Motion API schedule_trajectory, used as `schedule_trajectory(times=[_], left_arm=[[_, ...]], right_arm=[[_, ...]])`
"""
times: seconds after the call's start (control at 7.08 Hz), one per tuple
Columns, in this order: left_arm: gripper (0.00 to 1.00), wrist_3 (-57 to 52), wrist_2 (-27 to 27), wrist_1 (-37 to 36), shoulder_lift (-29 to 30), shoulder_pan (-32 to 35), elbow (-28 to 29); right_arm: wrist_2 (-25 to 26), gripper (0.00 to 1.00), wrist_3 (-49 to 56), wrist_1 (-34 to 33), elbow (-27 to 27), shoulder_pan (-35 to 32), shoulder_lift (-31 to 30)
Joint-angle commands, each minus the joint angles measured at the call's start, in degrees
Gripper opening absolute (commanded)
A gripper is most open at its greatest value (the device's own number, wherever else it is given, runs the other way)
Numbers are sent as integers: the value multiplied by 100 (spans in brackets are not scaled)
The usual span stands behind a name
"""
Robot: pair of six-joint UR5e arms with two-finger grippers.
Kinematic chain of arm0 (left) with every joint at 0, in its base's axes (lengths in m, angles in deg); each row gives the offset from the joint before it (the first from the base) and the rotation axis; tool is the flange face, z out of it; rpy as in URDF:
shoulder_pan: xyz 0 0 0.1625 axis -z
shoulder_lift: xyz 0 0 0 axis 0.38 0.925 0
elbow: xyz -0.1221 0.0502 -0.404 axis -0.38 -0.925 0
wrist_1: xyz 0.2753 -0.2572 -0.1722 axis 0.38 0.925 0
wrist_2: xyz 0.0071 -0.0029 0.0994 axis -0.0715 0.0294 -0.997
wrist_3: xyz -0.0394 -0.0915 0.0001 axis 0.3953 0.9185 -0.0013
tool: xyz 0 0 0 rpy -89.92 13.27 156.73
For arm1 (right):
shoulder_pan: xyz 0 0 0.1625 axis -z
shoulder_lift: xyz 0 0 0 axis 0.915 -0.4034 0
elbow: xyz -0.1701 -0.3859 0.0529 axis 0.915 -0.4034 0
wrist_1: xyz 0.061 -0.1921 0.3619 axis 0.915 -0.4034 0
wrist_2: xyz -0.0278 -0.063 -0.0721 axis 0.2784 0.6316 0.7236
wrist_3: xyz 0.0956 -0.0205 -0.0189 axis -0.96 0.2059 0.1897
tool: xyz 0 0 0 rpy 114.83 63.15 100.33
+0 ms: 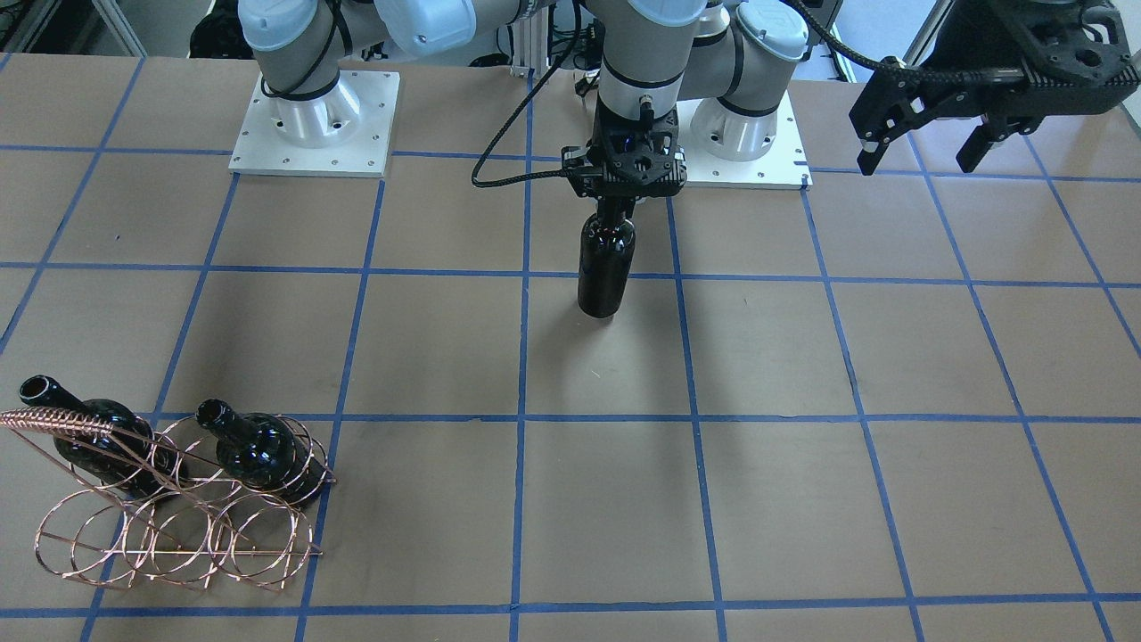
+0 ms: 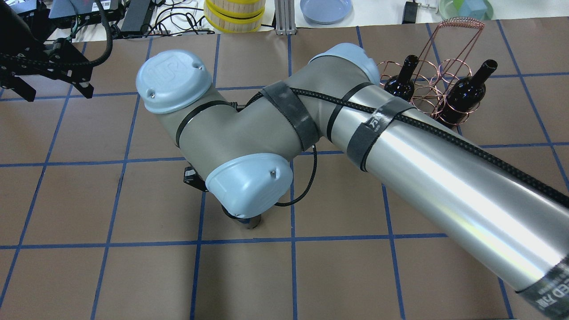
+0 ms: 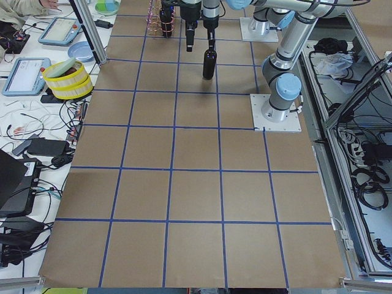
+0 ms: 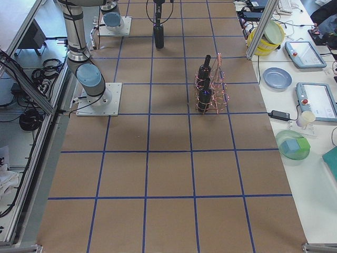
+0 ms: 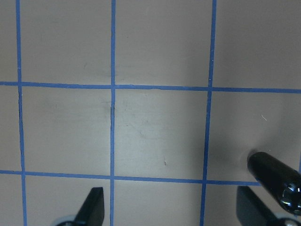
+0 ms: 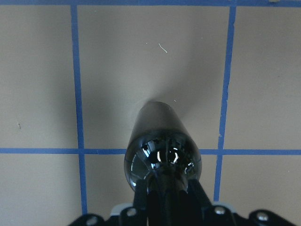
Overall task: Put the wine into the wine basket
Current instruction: 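Lift the bottle with the right gripper and carry it to the copper rack, then tilt the bottle and insert it into the empty rack slot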
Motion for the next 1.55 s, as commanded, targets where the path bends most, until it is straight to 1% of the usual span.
schedule_trajectory(times=[0.0, 0.28, 0.42, 0.56, 0.71, 0.85, 1.13, 1.27, 1.41], left_arm=[[100, 0, 7, 12, -2, 10, -9], [100, 200, 50, -5, -37, 80, -201], [100, 715, 42, 3, -46, 307, -229], [100, 1190, -10, 12, -20, 796, -272], [100, 1987, -202, -49, 50, 1306, -308], [100, 2308, -291, -93, 94, 1590, -308], [100, 2408, -292, -364, 226, 1663, -203], [100, 2295, -309, -514, 357, 1645, -2], [100, 2285, -266, -794, 637, 1567, 443]], right_arm=[[-17, 0, 442, 448, -136, 673, -555], [0, 0, 1487, 1616, -644, 1708, -1065], [79, 0, 2223, 2013, -786, 2296, -1259], [79, 0, 2917, 2243, -831, 2955, -1487], [105, 0, 3533, 2411, -840, 3457, -1620], [158, 0, 3992, 2430, -875, 3854, -1656], [307, 0, 4810, 2526, -1094, 4488, -1561], [404, 0, 5449, 2518, -1138, 4804, -1473], [422, 0, 5699, 2518, -1321, 5025, -1298]])
